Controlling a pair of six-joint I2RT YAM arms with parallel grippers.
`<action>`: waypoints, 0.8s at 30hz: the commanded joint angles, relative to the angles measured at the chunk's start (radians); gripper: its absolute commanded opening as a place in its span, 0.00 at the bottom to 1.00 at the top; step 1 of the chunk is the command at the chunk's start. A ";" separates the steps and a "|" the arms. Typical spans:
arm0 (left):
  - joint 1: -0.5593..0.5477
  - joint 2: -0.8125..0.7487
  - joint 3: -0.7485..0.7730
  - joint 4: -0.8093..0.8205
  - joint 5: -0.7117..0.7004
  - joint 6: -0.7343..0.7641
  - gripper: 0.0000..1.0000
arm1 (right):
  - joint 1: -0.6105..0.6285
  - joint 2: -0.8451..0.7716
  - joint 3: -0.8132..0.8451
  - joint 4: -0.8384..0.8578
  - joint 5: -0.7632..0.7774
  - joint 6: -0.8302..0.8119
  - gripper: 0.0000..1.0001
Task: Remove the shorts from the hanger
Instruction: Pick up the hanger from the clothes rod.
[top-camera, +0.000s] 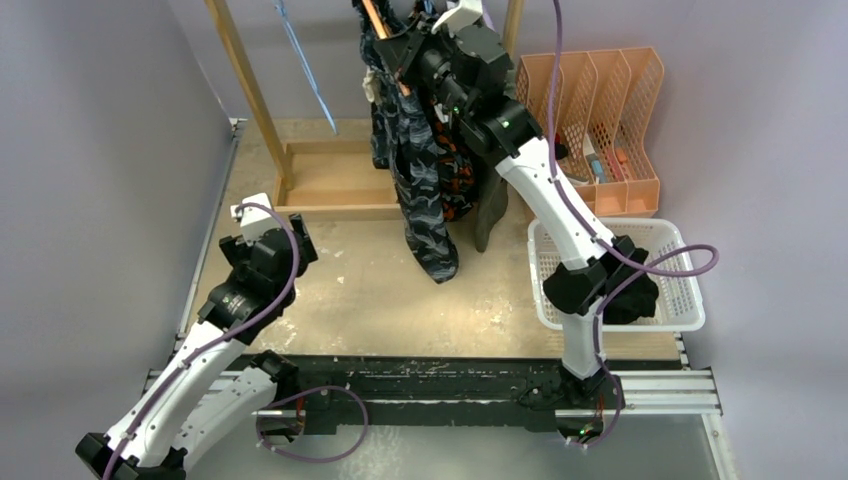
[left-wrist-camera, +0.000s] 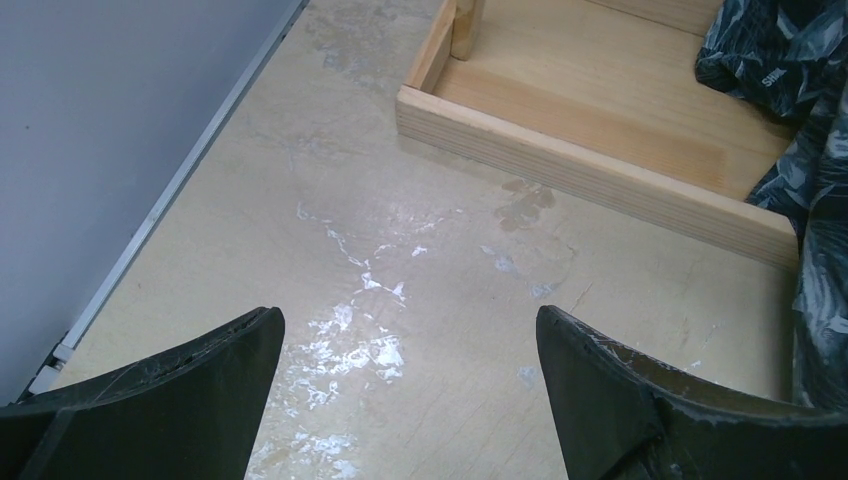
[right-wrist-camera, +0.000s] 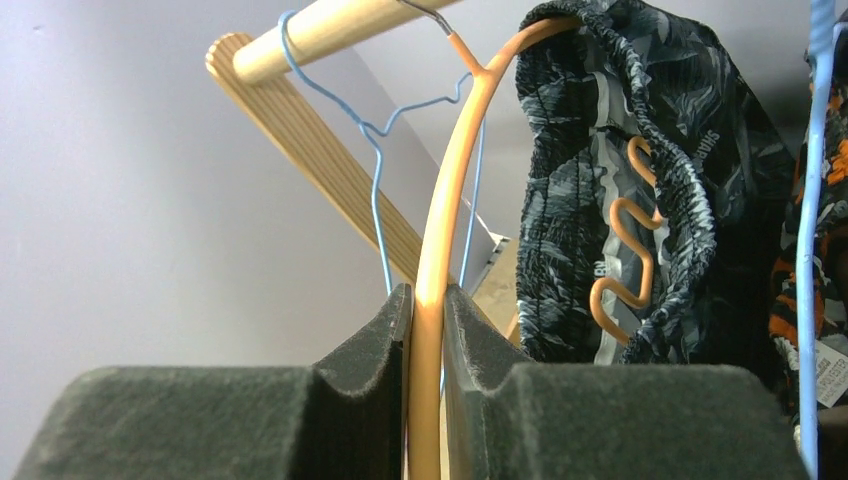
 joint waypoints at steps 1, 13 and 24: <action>0.006 0.008 0.012 0.019 0.005 0.002 0.96 | -0.006 -0.111 0.024 0.156 -0.068 0.035 0.00; 0.005 -0.001 0.012 0.014 -0.002 -0.006 0.96 | -0.014 -0.194 -0.138 0.192 -0.115 0.114 0.00; 0.006 -0.034 0.009 0.014 0.001 -0.012 0.96 | -0.014 -0.352 -0.435 0.258 -0.156 0.174 0.00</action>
